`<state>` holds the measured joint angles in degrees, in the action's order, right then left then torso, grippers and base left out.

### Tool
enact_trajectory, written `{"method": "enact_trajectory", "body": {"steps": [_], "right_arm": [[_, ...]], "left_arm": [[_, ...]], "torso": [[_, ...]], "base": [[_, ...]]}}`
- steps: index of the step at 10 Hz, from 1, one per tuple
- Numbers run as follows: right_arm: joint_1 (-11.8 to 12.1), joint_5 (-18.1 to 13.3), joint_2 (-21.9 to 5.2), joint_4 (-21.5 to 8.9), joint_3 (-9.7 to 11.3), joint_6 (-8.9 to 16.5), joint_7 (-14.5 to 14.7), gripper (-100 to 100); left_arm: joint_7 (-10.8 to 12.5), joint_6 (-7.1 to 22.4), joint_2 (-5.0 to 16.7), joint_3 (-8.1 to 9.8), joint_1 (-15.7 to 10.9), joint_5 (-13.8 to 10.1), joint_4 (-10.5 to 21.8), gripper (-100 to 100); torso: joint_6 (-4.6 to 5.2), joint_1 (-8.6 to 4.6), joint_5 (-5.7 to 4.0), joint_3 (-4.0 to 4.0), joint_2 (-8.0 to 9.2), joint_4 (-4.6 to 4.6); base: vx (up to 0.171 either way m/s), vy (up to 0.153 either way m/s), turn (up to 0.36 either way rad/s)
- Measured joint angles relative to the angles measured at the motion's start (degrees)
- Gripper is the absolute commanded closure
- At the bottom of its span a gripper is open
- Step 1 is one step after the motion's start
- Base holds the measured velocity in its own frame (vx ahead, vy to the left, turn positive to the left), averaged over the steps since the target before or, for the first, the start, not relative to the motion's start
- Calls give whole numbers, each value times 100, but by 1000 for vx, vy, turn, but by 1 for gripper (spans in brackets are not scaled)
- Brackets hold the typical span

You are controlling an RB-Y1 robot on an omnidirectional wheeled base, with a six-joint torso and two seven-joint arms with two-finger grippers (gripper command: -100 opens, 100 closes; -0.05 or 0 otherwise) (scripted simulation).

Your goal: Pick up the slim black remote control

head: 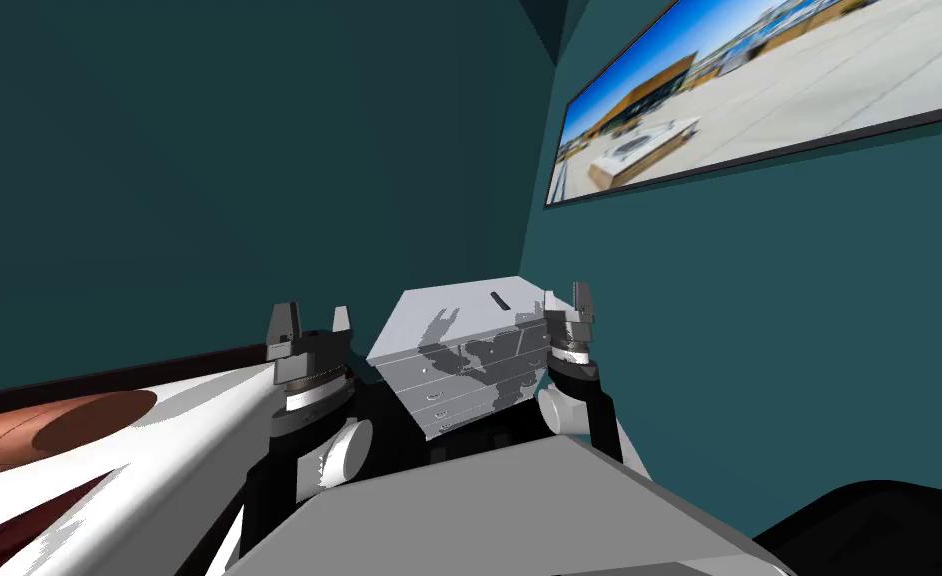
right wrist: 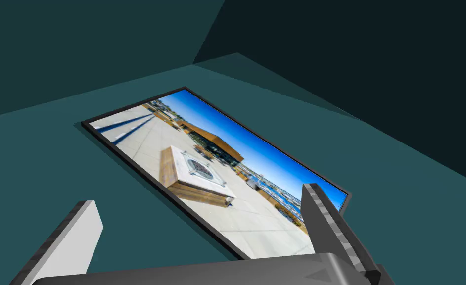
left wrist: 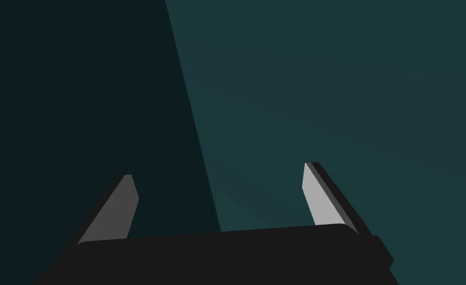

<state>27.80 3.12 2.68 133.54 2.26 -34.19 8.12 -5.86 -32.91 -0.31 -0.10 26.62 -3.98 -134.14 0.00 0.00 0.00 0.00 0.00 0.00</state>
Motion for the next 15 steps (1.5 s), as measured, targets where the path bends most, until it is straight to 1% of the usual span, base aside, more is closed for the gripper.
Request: {"method": "enact_trajectory", "body": {"steps": [3, 4, 5, 6, 7, 9, 11, 12, 13, 15], "right_arm": [[54, 47, -430, -4, 68, -132, 151, -100], [72, 82, -607, 1, 78, -175, 204, -100], [73, 89, -711, -17, 102, -215, 253, -100], [90, 122, -884, -23, 130, -273, 327, -100], [107, 129, -1005, -41, 166, -330, 389, -100], [133, 189, -1336, -68, 223, -459, 542, -100], [141, 192, -1419, -66, 241, -476, 573, -100], [178, 217, -1571, -69, 305, -542, 663, -100], [177, 243, -1722, -86, 322, -594, 732, -100], [181, 254, -1804, -93, 327, -620, 759, -100]], "left_arm": [[0, 0, 0, 1, 1, 0, 0, 0], [0, 0, 0, 1, 1, 0, 0, 0], [0, 0, 0, 0, 0, 0, 0, 0], [0, 0, 0, 1, 1, 0, 0, 0], [0, 0, 0, 1, 0, 0, 0, 0], [0, 0, 0, 0, -1, 0, 0, 0], [0, 0, 0, 0, -1, 0, 0, 0], [0, 0, 0, 0, -1, 0, 0, 0], [0, 0, 0, 0, -1, 0, 0, 0], [0, 0, 0, 0, -1, 0, 0, 0]], "torso": [[4, -3, -1, 7, 11, 3], [4, -4, -1, 7, 13, 3], [-1, -2, -1, 6, 10, 3], [5, -6, -2, 6, 11, 2], [2, -3, -1, 7, 11, 3], [-1, 26, 5, 15, 25, 6], [-4, 15, 4, 7, 10, 3], [-3, 13, 3, 7, 13, 3], [-3, 13, 3, 7, 11, 3], [-4, 13, 3, 6, 9, 3]], "base": [[-28, -1, -424], [-20, -4, -203], [-21, -14, -419], [-23, -7, -409], [-44, 31, -307], [-52, 65, -196], [-19, 19, -66], [-26, 23, -82], [-25, 24, -86], [-18, 21, -72]]}}
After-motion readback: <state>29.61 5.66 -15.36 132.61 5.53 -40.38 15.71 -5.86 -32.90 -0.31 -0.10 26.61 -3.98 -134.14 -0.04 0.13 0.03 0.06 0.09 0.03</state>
